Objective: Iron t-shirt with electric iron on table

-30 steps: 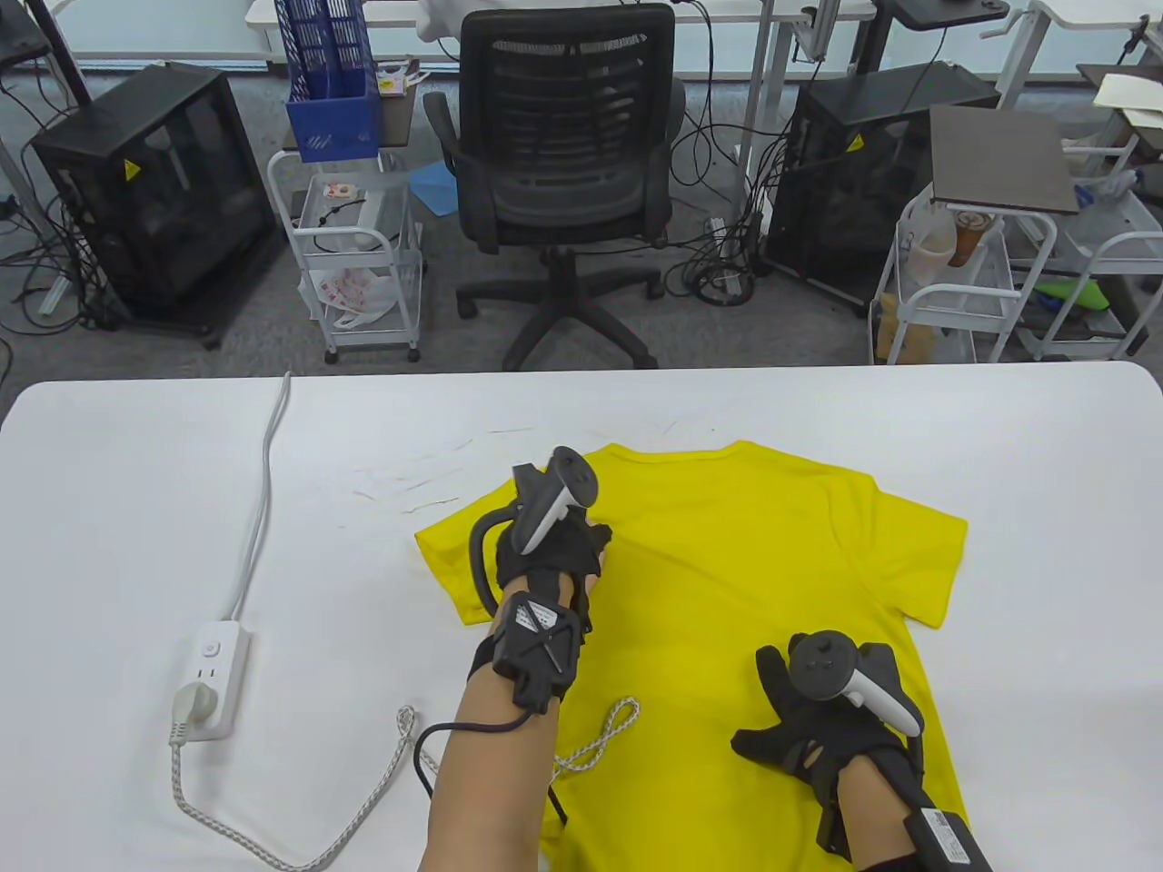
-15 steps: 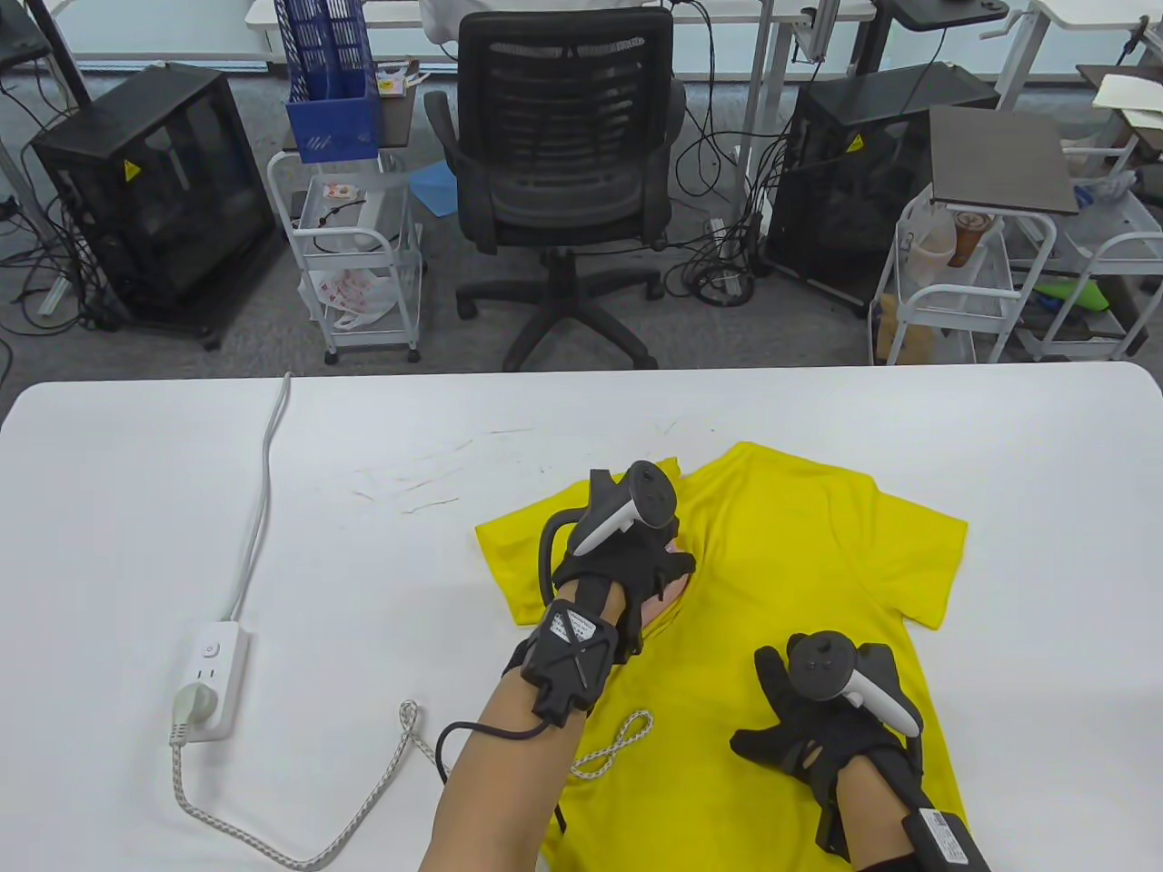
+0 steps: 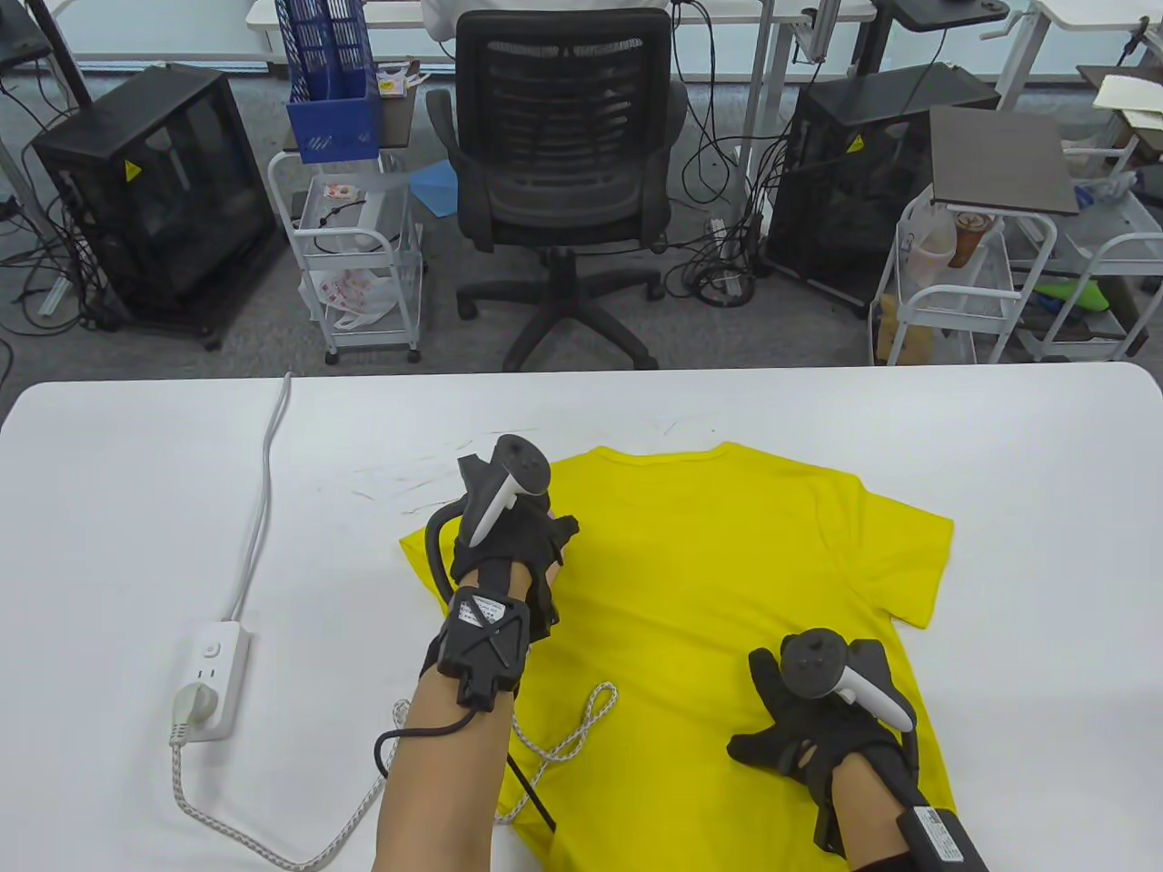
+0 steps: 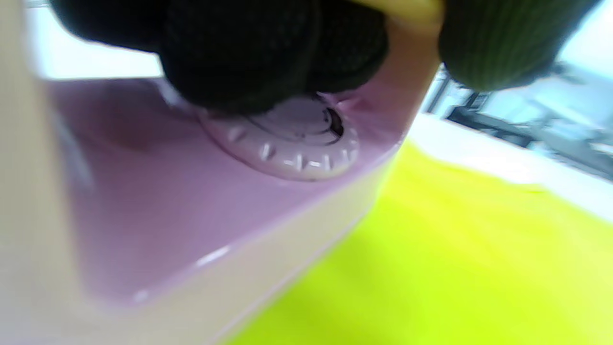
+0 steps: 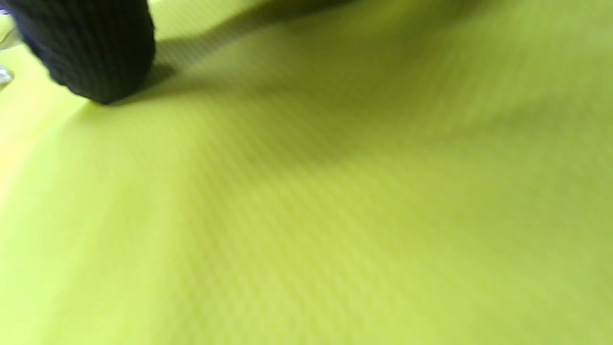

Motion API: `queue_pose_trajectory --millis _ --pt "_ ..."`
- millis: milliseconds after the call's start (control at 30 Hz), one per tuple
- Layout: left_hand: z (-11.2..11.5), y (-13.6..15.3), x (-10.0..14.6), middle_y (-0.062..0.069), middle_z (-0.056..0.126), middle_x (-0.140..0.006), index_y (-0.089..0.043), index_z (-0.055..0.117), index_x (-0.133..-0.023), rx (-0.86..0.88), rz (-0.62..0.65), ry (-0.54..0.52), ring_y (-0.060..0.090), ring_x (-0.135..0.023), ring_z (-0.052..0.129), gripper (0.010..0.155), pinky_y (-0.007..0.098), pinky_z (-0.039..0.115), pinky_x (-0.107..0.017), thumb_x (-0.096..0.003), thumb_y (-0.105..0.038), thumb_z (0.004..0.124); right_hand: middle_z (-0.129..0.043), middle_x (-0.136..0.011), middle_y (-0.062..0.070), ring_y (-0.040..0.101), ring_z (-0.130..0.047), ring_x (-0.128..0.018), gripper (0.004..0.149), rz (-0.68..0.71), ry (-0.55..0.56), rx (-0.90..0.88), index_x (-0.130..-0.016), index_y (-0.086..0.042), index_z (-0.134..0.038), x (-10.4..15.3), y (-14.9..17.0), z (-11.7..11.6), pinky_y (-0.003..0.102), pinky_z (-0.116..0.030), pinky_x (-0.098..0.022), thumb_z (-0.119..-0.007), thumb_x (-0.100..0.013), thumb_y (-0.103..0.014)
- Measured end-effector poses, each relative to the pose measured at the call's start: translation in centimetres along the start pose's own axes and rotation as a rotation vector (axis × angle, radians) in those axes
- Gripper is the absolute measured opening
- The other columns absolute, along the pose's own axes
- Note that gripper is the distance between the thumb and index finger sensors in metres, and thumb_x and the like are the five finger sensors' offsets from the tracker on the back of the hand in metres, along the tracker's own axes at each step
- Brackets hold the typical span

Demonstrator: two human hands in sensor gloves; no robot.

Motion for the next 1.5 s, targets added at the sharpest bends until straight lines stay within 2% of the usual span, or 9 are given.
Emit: queue_pose_trajectory --millis 167,333,500,600,833,967,1100,1233,1500 --pt "-1.4 -8.0 5.1 -0.005 0.095 -0.065 -0.034 0.062 -0.102 -0.070 0.284 0.032 0.016 -0.030 0.104 0.070 0.043 0.088 -0.035 -0.0397 -0.061 0.080 0.006 -0.107 0.008 0.037 0.009 -0.094 0.095 0.046 0.003 0.035 -0.102 -0.037 -0.014 -0.4 -0.8 -0.2 0.066 -0.007 -0.064 -0.081 -0.040 -0.065" --pt "-5.3 -9.0 8.7 -0.004 0.095 -0.065 -0.033 0.062 -0.102 -0.032 0.300 0.000 0.017 -0.030 0.104 0.070 0.044 0.088 -0.035 -0.0404 -0.061 0.080 0.010 -0.105 0.005 0.034 0.014 -0.092 0.095 0.037 -0.011 0.022 -0.101 -0.039 -0.012 -0.7 -0.5 -0.4 0.065 -0.003 -0.063 -0.079 -0.040 -0.066" --pt "-10.4 -6.1 11.0 -0.002 0.095 -0.065 -0.032 0.064 -0.102 0.080 0.240 -0.084 0.019 -0.029 0.103 0.070 0.045 0.087 -0.035 -0.0401 -0.059 0.082 0.010 -0.105 0.003 0.033 0.014 -0.093 0.094 0.037 -0.012 0.012 -0.101 -0.039 -0.012 -0.6 -0.4 -0.5 0.064 -0.002 -0.063 -0.079 -0.040 -0.066" --pt "-12.5 -2.3 11.9 -0.003 0.095 -0.065 -0.033 0.064 -0.102 0.089 0.204 -0.121 0.019 -0.029 0.103 0.070 0.045 0.087 -0.035 -0.0400 -0.059 0.083 0.010 -0.105 0.003 0.032 0.014 -0.093 0.094 0.037 -0.012 0.009 -0.101 -0.040 -0.013 -0.6 -0.4 -0.5 0.064 -0.002 -0.063 -0.080 -0.040 -0.066" --pt "-13.8 7.8 11.8 -0.001 0.095 -0.065 -0.032 0.065 -0.102 0.233 0.099 -0.134 0.020 -0.030 0.103 0.070 0.046 0.086 -0.035 -0.0403 -0.058 0.084 0.007 -0.107 0.002 0.031 0.011 -0.094 0.094 0.022 0.006 0.008 -0.102 -0.041 -0.016 -0.5 0.5 0.1 0.063 -0.004 -0.064 -0.082 -0.039 -0.065" --pt "-13.1 11.3 10.9 -0.002 0.095 -0.065 -0.032 0.064 -0.102 0.275 0.075 -0.128 0.020 -0.030 0.103 0.070 0.046 0.086 -0.035 -0.0403 -0.058 0.084 0.003 -0.108 0.002 0.031 0.008 -0.096 0.089 -0.010 0.045 -0.055 -0.102 -0.040 -0.020 -0.4 2.1 0.9 0.063 -0.006 -0.065 -0.082 -0.041 -0.060" --pt "-11.2 11.2 9.7 -0.003 0.095 -0.065 -0.032 0.064 -0.102 0.257 0.104 -0.095 0.019 -0.029 0.103 0.070 0.045 0.087 -0.035 -0.0407 -0.059 0.083 0.001 -0.108 0.007 0.035 0.007 -0.096 0.088 -0.006 0.078 -0.075 -0.103 -0.037 -0.021 -0.1 2.1 1.2 0.065 -0.007 -0.065 -0.082 -0.043 -0.058" --pt "-8.4 8.1 8.3 -0.004 0.095 -0.065 -0.033 0.063 -0.102 0.226 0.177 -0.044 0.017 -0.030 0.103 0.070 0.043 0.088 -0.035 -0.0410 -0.060 0.082 0.003 -0.108 0.007 0.035 0.008 -0.095 0.090 0.057 0.098 -0.058 -0.103 -0.038 -0.019 -0.2 0.6 1.2 0.065 -0.007 -0.064 -0.080 -0.042 -0.063" --pt "1.4 0.3 5.0 -0.005 0.095 -0.066 -0.033 0.062 -0.102 0.097 0.284 0.135 0.017 -0.030 0.104 0.070 0.043 0.088 -0.035 -0.0408 -0.061 0.080 0.009 -0.106 0.006 0.035 0.012 -0.093 0.091 0.057 0.003 0.040 -0.102 -0.040 -0.014 -1.2 -1.3 -0.3 0.065 -0.004 -0.063 -0.077 -0.042 -0.067"
Point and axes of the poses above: the tracker on the back of each hand, its own y axis roughly to the little-finger side, its own x axis roughly from the fingertips to the wrist, z = x × y, the point moved 1 cm from there along -x, roughly from the wrist to the fingertips
